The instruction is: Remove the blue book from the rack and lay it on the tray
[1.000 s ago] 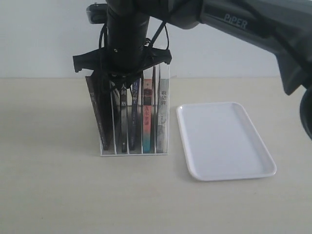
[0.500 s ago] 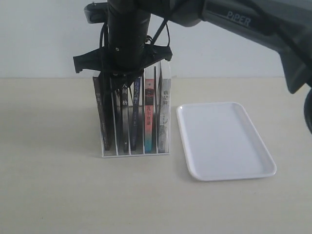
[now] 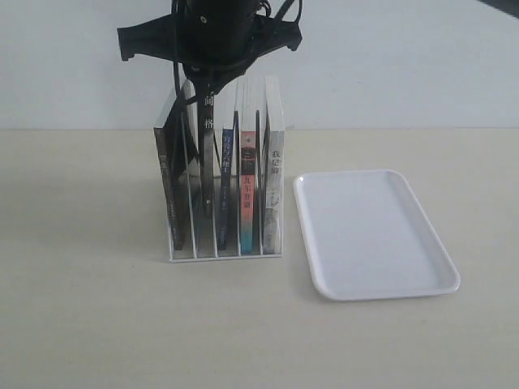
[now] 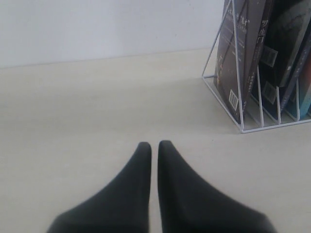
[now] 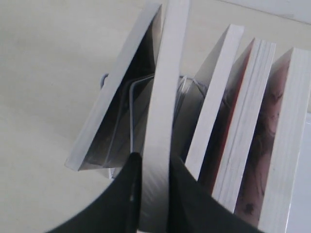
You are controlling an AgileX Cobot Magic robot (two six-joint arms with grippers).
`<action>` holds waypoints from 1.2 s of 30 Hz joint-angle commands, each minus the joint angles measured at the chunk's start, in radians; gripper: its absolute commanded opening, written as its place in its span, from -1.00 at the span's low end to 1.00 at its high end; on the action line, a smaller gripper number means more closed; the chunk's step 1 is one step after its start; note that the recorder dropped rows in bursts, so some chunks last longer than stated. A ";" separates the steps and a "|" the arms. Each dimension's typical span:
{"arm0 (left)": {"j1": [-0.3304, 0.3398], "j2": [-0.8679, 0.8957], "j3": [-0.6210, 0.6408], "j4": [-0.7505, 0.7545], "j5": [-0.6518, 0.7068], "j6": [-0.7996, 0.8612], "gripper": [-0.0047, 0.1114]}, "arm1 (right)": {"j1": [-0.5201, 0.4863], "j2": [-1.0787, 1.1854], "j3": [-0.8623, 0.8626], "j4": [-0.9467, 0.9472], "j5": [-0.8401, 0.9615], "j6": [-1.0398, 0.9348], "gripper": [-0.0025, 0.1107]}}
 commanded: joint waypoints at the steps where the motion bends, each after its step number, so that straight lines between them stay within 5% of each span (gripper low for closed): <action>1: 0.000 -0.003 -0.003 0.001 -0.015 -0.007 -0.84 | -0.001 -0.021 -0.006 -0.022 -0.031 0.000 -0.96; 28: 0.000 -0.003 -0.003 0.001 -0.015 -0.007 -0.84 | -0.001 0.105 -0.003 -0.012 -0.032 -0.022 -0.95; 31: 0.000 -0.003 -0.003 0.001 -0.015 -0.007 -0.84 | -0.001 0.105 -0.003 -0.012 -0.027 -0.035 -0.71; 36: 0.000 -0.003 -0.003 0.001 -0.015 -0.007 -0.84 | -0.001 0.105 -0.003 -0.008 -0.013 -0.040 0.00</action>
